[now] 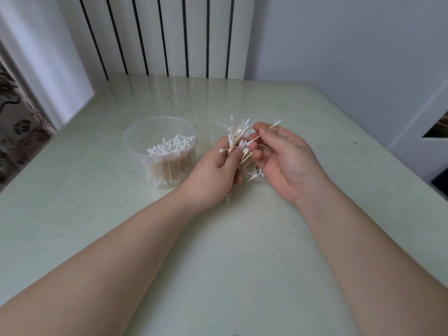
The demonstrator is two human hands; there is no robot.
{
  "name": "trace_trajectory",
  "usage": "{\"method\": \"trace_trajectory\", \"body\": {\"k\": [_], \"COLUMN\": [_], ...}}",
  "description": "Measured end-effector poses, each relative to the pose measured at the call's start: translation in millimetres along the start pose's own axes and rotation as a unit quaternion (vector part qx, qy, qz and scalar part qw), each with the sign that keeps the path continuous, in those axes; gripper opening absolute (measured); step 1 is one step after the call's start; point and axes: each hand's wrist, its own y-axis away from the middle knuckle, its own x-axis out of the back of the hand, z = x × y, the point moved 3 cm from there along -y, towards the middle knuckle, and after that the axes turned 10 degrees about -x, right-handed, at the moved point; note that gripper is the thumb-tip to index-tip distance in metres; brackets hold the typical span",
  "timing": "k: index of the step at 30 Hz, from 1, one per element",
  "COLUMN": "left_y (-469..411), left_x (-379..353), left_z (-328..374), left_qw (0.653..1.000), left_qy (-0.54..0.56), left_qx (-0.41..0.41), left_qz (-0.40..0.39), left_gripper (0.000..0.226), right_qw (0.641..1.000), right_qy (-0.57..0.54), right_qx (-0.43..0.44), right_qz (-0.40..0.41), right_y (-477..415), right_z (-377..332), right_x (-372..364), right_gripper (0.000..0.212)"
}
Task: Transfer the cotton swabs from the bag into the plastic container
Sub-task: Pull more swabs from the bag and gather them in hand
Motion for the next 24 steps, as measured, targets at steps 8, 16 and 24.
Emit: {"method": "trace_trajectory", "body": {"k": [8,16,24], "left_y": [-2,-2,-3], "left_x": [-1,3,4], "left_z": [0,2,0], "left_qw": [0.999,0.998,0.984], "left_qy": [0.016,0.043,0.134], "left_qx": [0.034,0.037,0.073], "left_qz": [0.036,0.024,0.090], "left_gripper": [0.028,0.045,0.040], "right_qw": [0.983,0.955,0.950], "right_qy": [0.128,0.224,0.279], "right_qx": [0.109,0.152,0.123], "right_qz": [0.075,0.118,0.069], "right_y": [4,6,6], "right_z": [-11,-14,-7], "right_x": [8,10,6], "right_gripper": [0.026,0.026,0.027]}}
